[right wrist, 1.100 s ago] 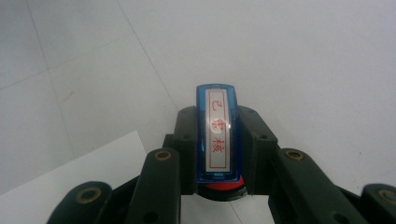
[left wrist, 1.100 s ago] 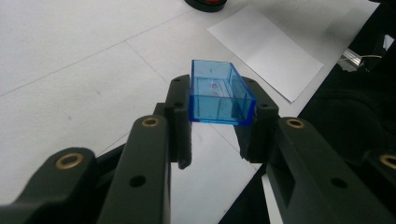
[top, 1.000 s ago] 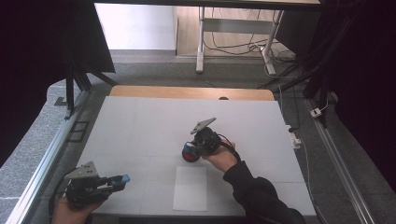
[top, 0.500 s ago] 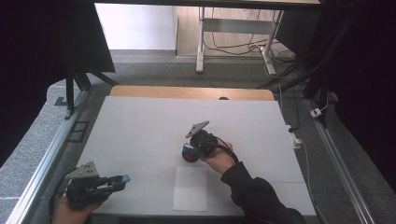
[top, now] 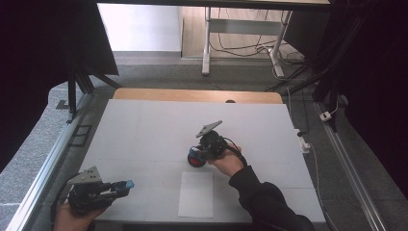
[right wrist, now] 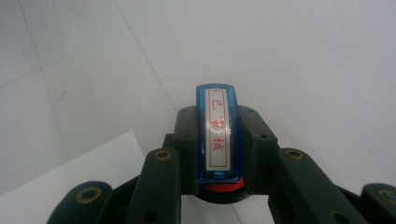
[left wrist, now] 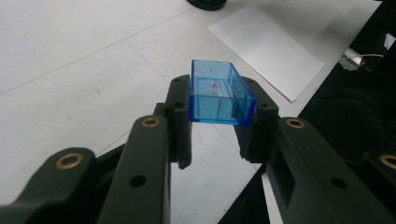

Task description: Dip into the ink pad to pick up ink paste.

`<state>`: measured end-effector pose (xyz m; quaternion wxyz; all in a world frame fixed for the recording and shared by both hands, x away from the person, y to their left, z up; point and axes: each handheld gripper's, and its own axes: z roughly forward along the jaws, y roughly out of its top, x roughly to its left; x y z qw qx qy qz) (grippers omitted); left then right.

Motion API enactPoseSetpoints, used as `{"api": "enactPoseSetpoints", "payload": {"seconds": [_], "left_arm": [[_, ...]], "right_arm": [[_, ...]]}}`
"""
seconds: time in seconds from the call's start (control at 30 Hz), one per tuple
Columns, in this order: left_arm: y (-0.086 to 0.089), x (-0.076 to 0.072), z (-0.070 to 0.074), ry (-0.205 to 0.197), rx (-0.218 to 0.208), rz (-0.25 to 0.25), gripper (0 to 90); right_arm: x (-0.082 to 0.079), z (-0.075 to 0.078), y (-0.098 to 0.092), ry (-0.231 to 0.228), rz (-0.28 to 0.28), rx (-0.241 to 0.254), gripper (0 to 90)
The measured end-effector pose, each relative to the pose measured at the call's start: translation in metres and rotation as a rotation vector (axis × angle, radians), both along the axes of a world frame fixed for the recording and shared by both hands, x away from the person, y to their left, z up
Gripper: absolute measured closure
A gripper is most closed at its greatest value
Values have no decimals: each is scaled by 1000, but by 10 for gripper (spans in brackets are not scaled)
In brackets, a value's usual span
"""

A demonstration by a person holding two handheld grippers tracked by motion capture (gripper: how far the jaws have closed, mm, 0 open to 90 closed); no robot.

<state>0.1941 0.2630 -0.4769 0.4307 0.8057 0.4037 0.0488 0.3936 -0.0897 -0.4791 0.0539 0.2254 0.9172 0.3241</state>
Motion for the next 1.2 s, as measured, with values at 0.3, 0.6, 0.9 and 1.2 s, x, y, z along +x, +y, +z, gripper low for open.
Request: {"api": "enactPoseSetpoints", "payload": {"seconds": [0.3,0.6,0.9,1.2], "left_arm": [[0,0,0,0,0,0,682],[0,0,0,-4,3,-3,682],[0,0,0,-2,3,-4,681],[0,0,0,0,1,-4,682]], "right_arm": [[8,-3,-8,66,-22,63,712],[-10,0,6,-71,8,-40,712],[-11,0,5,-96,20,-45,710],[-10,0,3,-79,8,-14,710]]}}
